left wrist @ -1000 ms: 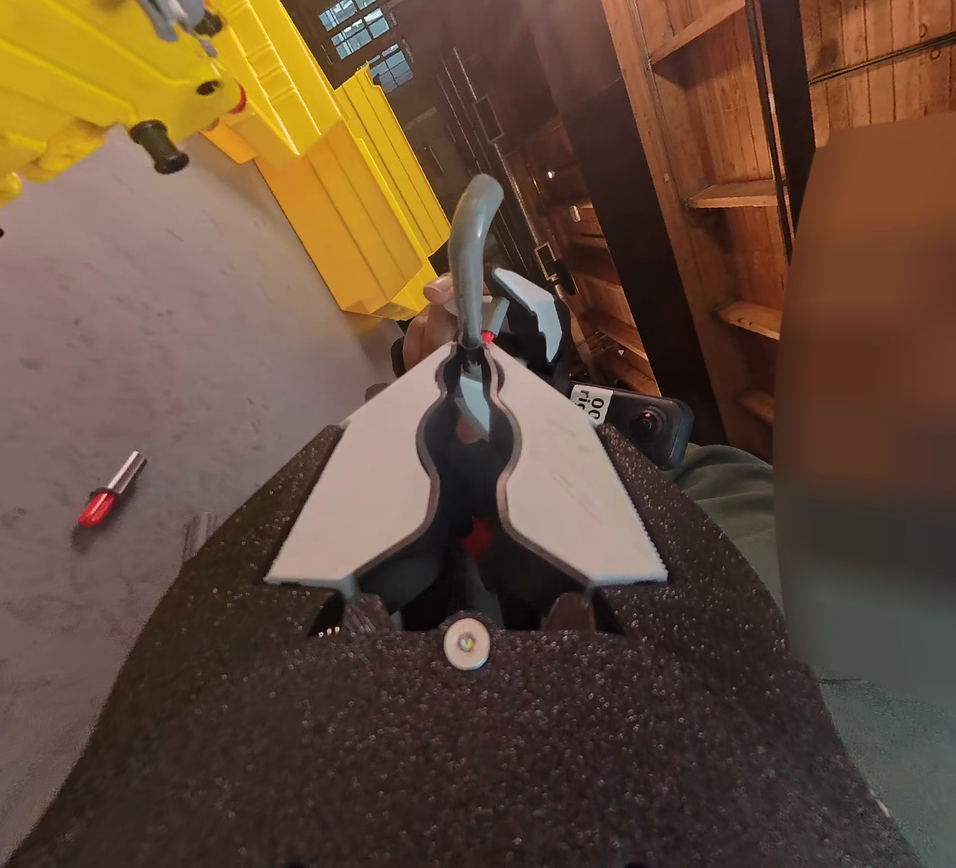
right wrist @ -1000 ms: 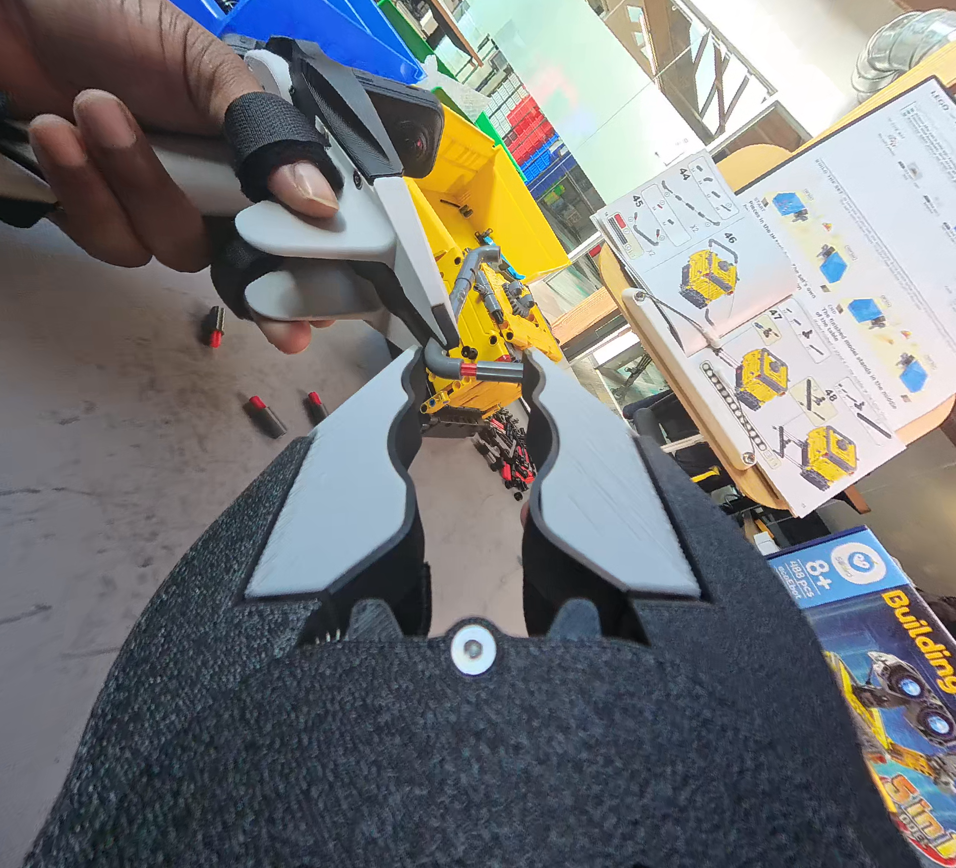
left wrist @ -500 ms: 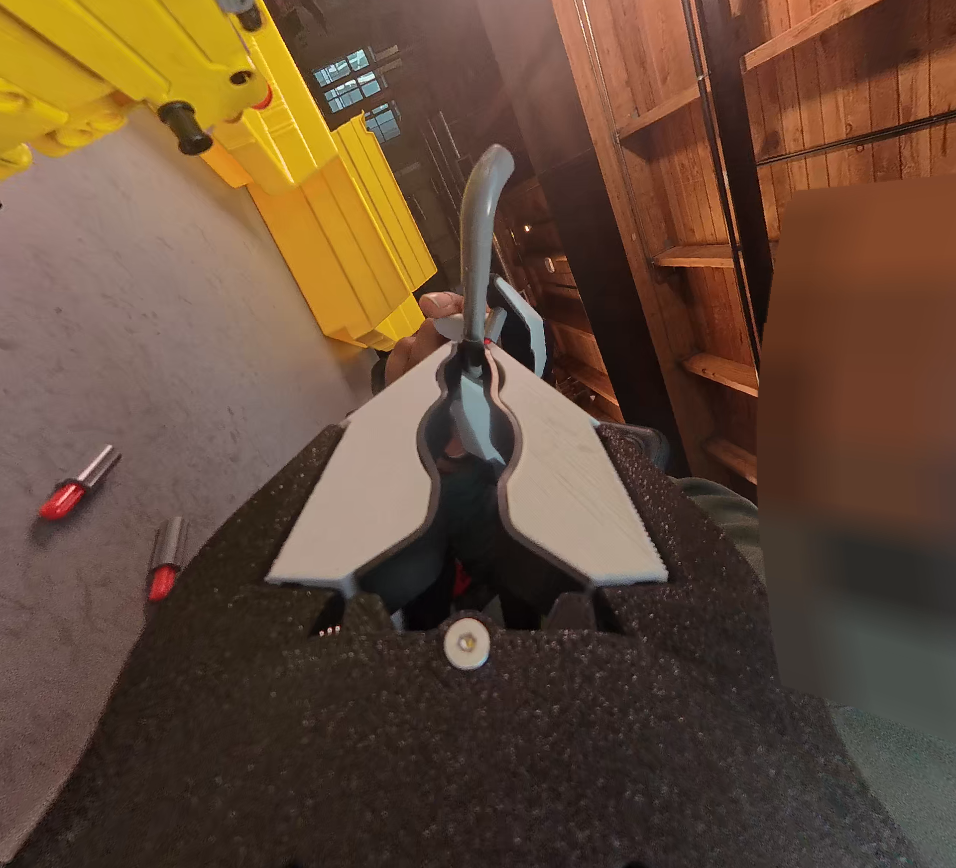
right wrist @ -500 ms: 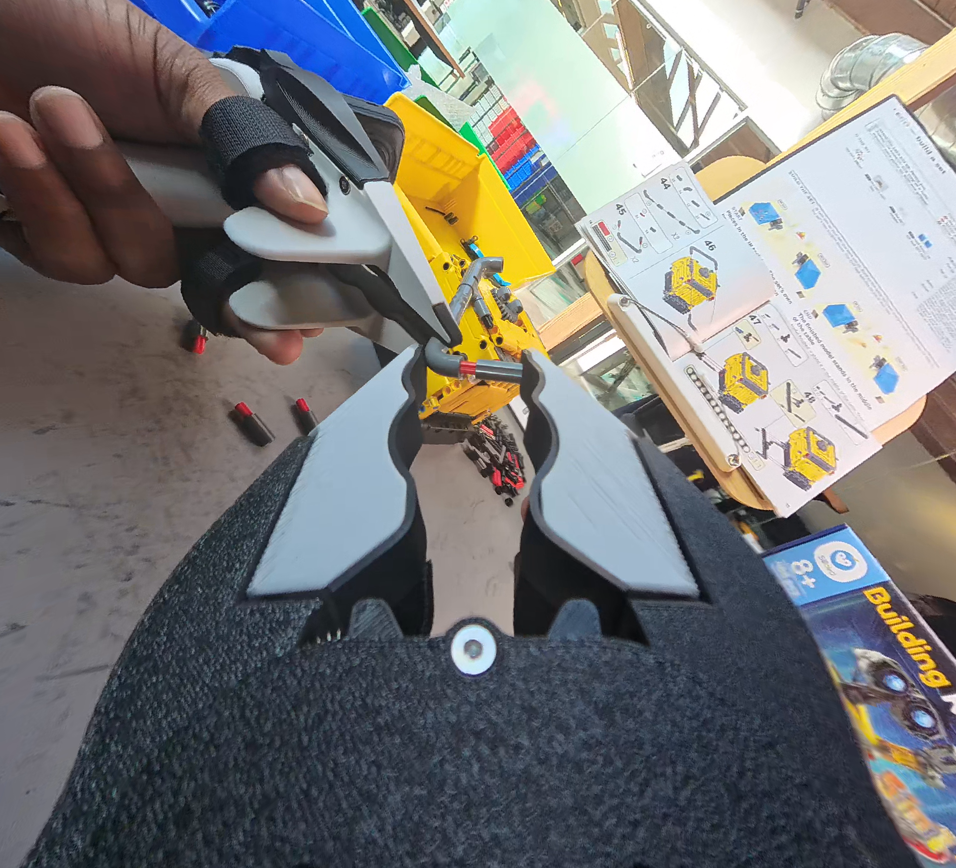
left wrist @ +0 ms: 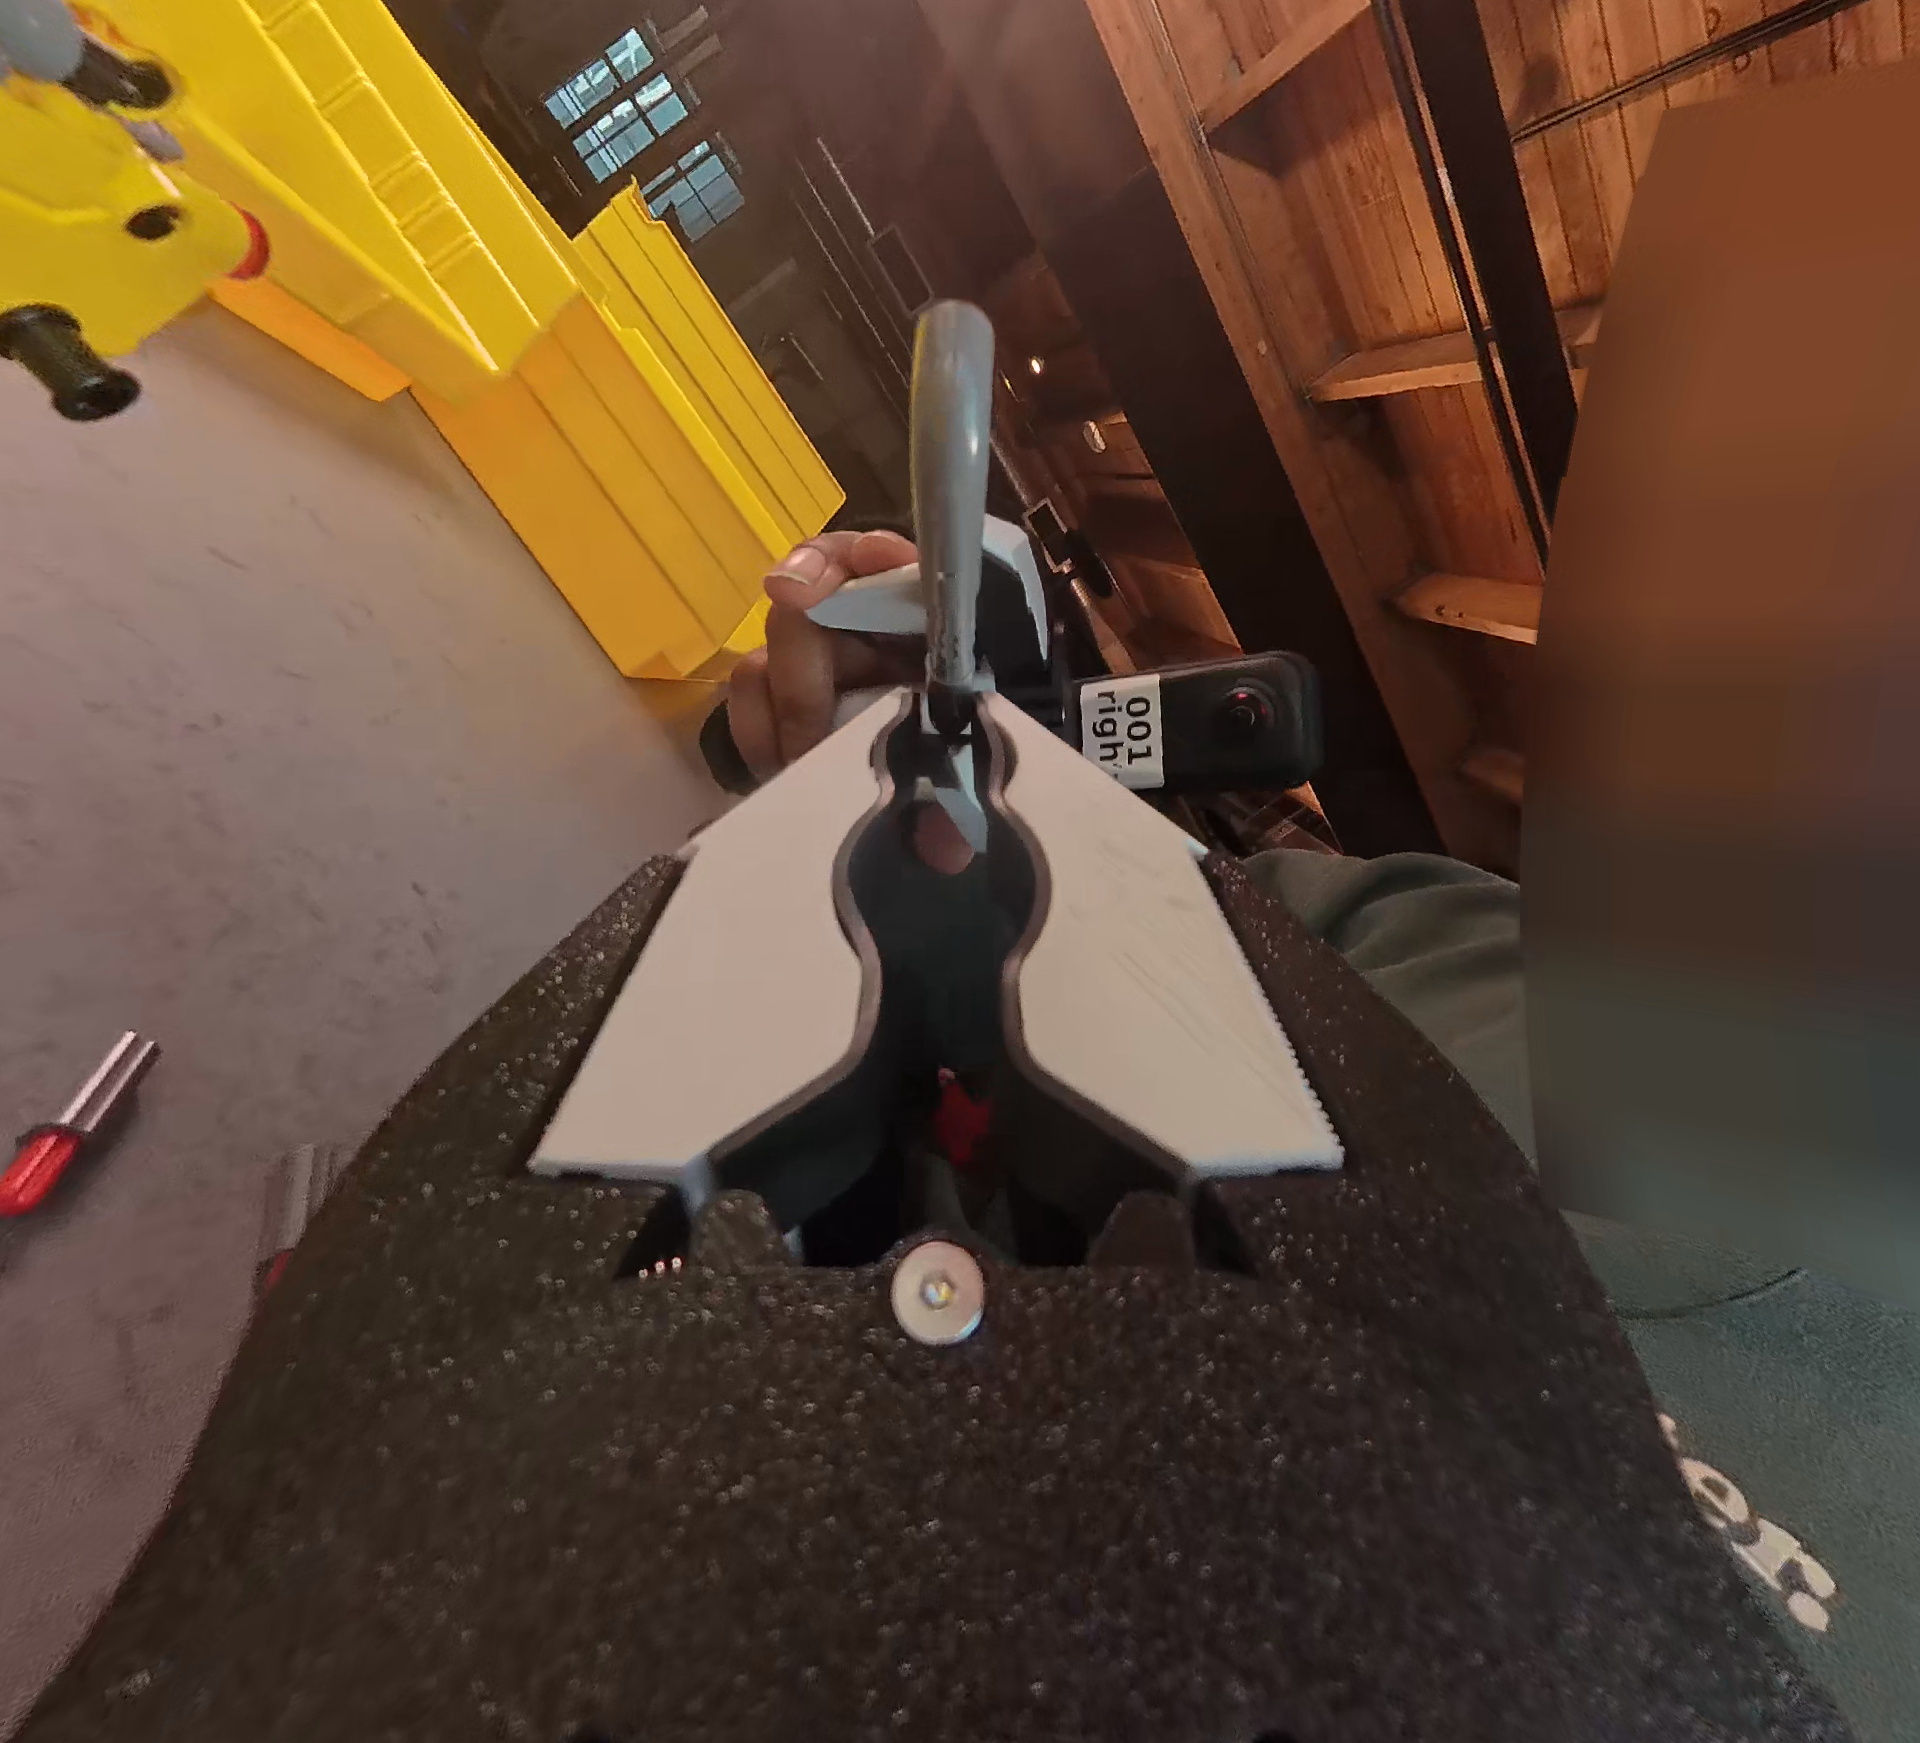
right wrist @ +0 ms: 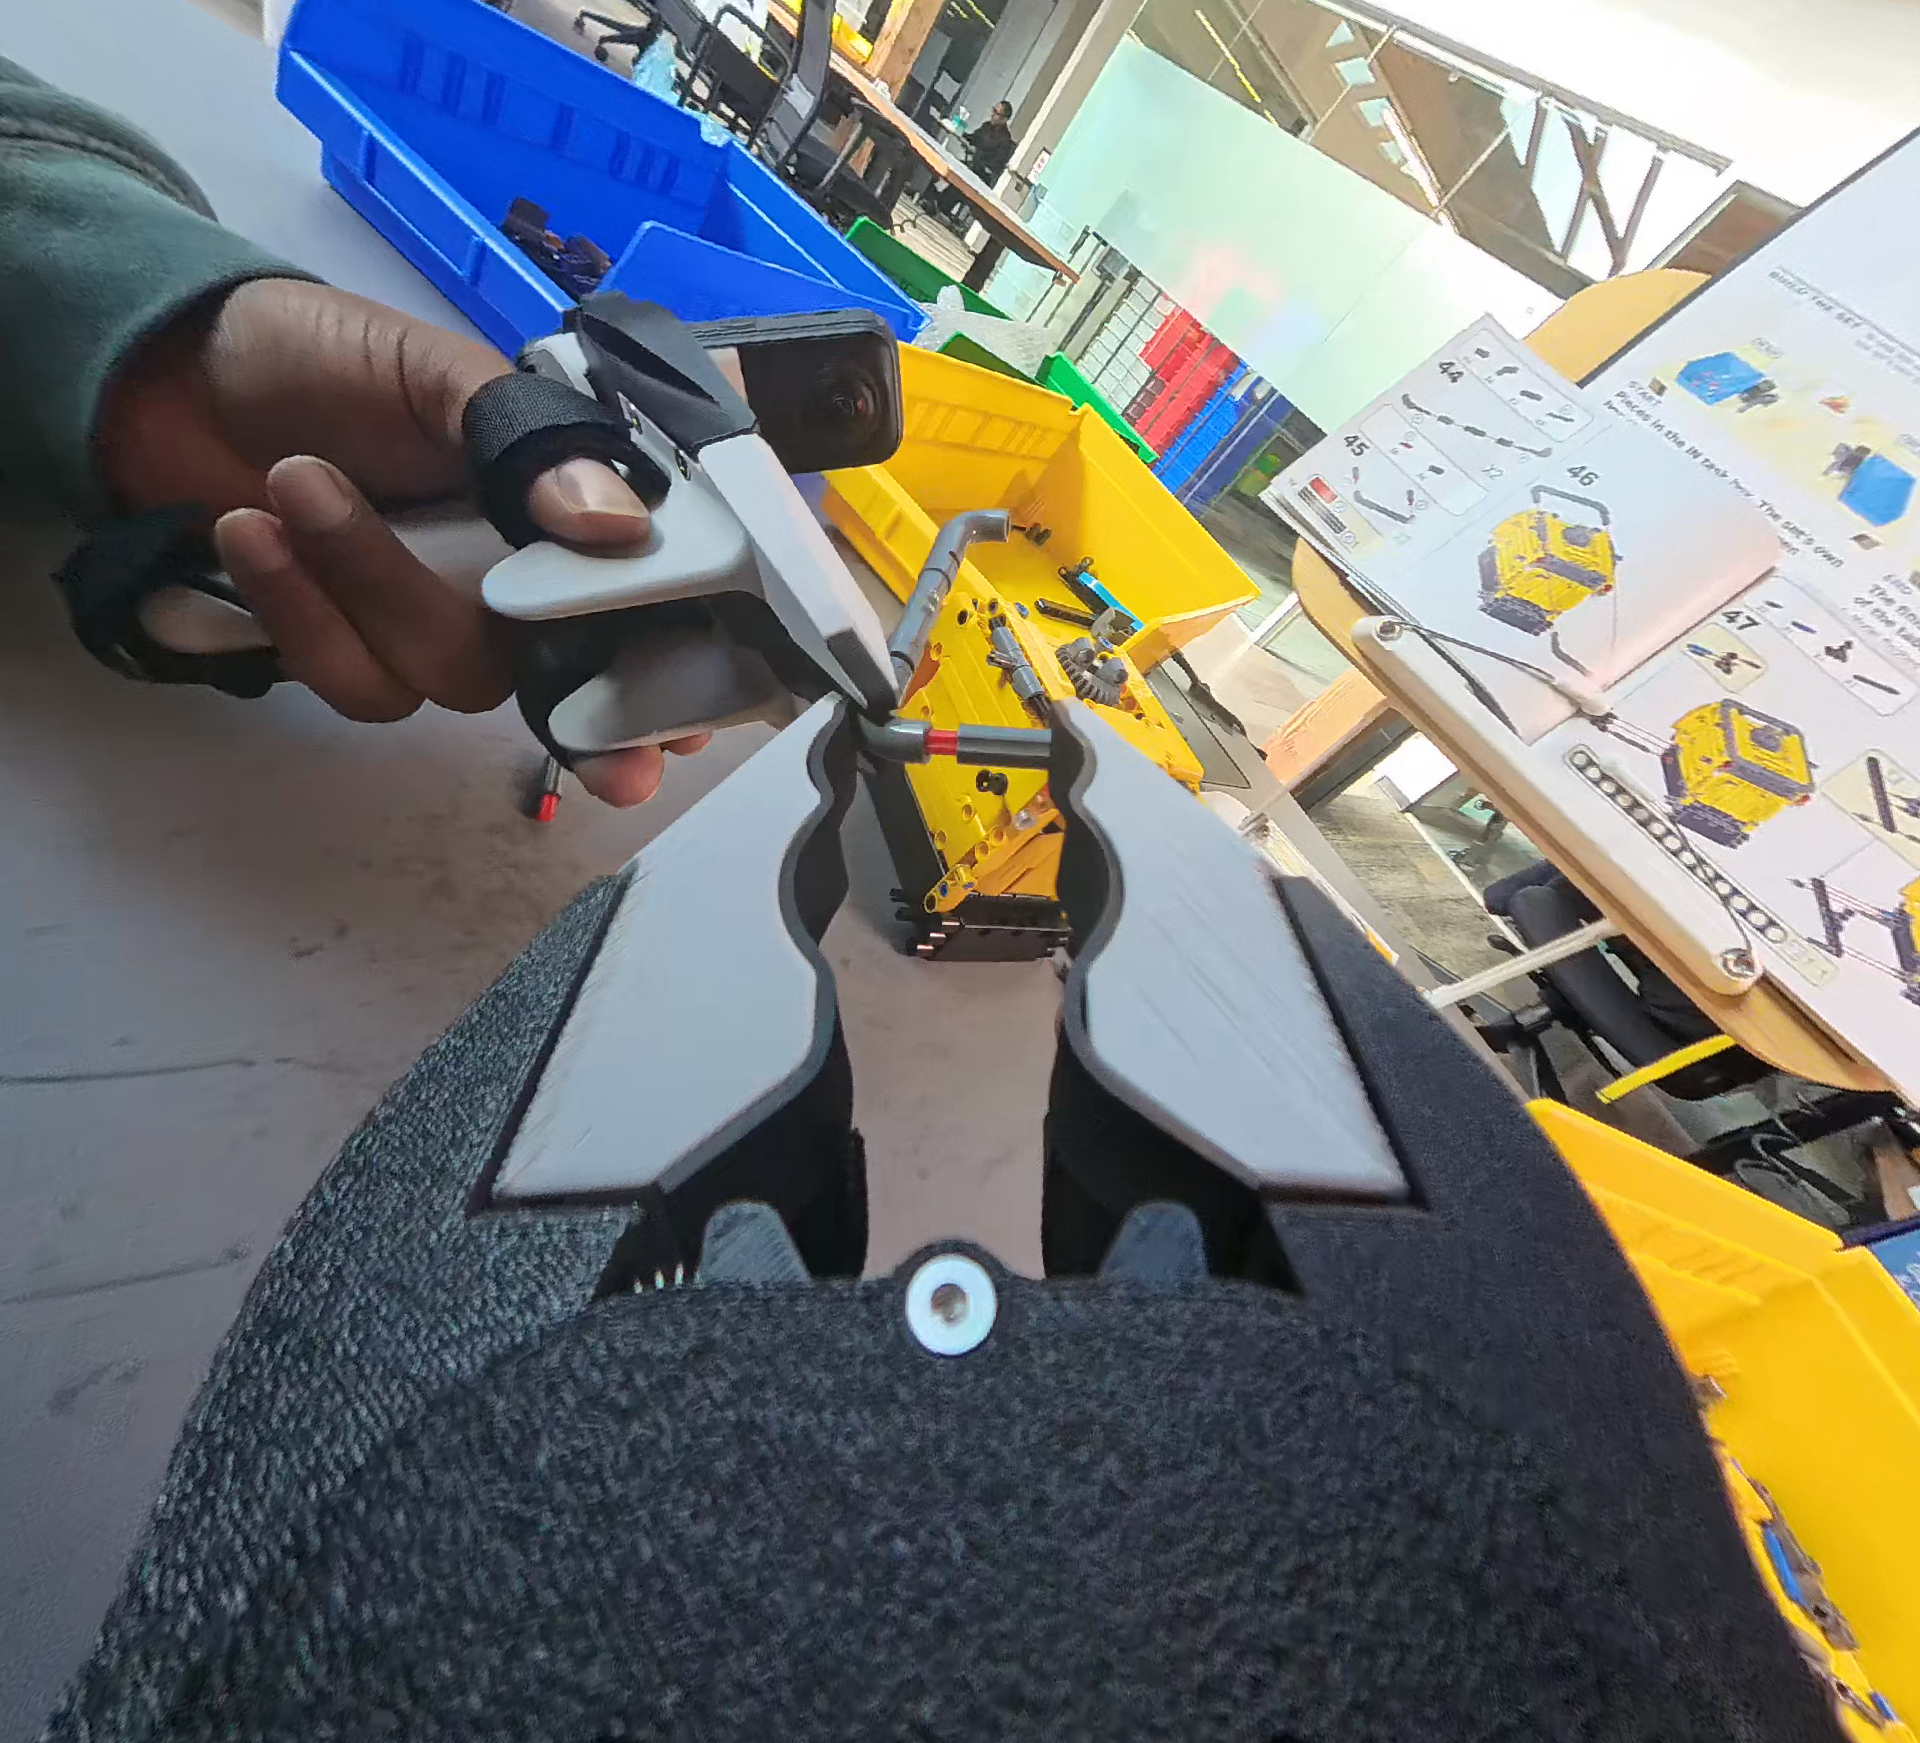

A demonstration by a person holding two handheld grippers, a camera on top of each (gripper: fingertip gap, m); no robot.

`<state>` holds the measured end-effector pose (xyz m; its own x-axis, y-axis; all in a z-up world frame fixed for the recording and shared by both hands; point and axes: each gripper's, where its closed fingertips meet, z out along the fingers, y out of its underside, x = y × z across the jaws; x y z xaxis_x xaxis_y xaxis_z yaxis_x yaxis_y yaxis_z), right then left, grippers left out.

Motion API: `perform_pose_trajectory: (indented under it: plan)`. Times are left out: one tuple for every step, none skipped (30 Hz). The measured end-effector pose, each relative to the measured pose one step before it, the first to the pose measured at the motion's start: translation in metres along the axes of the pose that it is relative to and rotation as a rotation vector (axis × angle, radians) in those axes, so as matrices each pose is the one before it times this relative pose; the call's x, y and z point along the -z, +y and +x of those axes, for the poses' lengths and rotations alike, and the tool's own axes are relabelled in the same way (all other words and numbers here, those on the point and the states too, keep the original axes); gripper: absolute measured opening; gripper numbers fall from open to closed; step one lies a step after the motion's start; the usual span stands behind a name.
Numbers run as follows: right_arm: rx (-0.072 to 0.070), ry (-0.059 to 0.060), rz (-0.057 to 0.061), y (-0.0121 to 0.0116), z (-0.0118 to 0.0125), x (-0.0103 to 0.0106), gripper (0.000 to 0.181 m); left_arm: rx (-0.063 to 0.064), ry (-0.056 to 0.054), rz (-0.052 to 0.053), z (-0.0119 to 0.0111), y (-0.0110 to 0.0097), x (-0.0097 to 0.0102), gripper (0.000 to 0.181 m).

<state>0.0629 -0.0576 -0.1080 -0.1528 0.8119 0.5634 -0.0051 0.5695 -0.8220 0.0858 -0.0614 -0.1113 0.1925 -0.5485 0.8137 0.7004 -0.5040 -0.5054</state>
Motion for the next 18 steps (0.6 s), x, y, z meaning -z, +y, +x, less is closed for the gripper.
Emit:
perform_pose_trajectory:
  plan:
    - [-0.0013,0.0287,0.0034,-0.00145,0.00187,-0.00080,0.036,0.0086,0.0042,0.0249,0.00055,-0.00309,0.00030,0.006]
    - [0.0098,0.0367,-0.0030,-0.00104,0.00246,-0.00102,0.036,0.0137,0.0051,0.0277,0.00024,-0.00333,0.00030,0.006]
    - [0.0264,0.0400,-0.0051,-0.00083,0.00187,-0.00120,0.036,0.0115,0.0026,0.0253,-0.00015,-0.00304,0.00038,0.006]
    - [0.0280,0.0316,-0.0044,-0.00042,0.00118,-0.00124,0.036,0.0049,-0.0004,0.0205,-0.00039,-0.00244,0.00053,0.006]
    - [0.0060,0.0183,0.0002,-0.00032,0.00054,-0.00103,0.036,0.0036,0.0000,0.0174,-0.00008,-0.00173,0.00057,0.006]
    - [-0.0171,0.0056,0.0044,-0.00022,0.00041,-0.00091,0.035,0.0071,0.0026,0.0171,0.00017,-0.00136,0.00050,0.006]
    - [-0.0203,0.0056,0.0064,-0.00015,0.00068,-0.00076,0.036,0.0091,0.0039,0.0177,0.00042,-0.00141,0.00021,0.006]
    - [-0.0009,0.0115,0.0073,-0.00043,0.00098,-0.00058,0.035,0.0101,0.0052,0.0174,0.00062,-0.00141,-0.00012,0.006]
    - [0.0137,0.0141,0.0069,-0.00105,0.00099,-0.00051,0.035,0.0128,0.0083,0.0170,0.00067,-0.00148,-0.00014,0.006]
    - [0.0109,0.0133,0.0066,-0.00138,0.00121,-0.00050,0.035,0.0134,0.0106,0.0165,0.00116,-0.00148,-0.00029,0.006]
    - [0.0005,0.0127,0.0095,-0.00134,0.00132,-0.00042,0.036,0.0061,0.0086,0.0135,0.00133,-0.00161,-0.00033,0.006]
    - [0.0048,0.0129,0.0046,-0.00074,0.00119,-0.00035,0.036,-0.0017,0.0030,0.0100,0.00083,-0.00128,-0.00021,0.006]
    - [0.0133,0.0149,0.0065,-0.00137,0.00069,-0.00017,0.037,0.0003,0.0030,0.0069,0.00073,-0.00092,-0.00017,0.005]
    - [0.0206,0.0134,0.0035,-0.00082,0.00009,-0.00003,0.037,0.0031,0.0020,0.0061,0.00029,-0.00062,0.00014,0.005]
    - [0.0163,0.0110,0.0022,-0.00019,0.00021,0.00004,0.038,0.0030,-0.0001,0.0062,-0.00012,-0.00053,0.00029,0.005]
    - [0.0060,0.0051,0.0022,-0.00011,0.00005,0.00019,0.038,0.0045,0.0014,0.0054,-0.00014,-0.00055,0.00027,0.005]
    - [-0.0024,0.0006,0.0025,-0.00033,0.00035,0.00038,0.037,0.0050,0.0028,0.0048,0.00020,-0.00058,0.00015,0.005]
    - [-0.0130,-0.0006,0.0015,-0.00004,0.00033,0.00014,0.037,0.0022,0.0027,-0.0005,0.00050,0.00030,-0.00018,0.005]
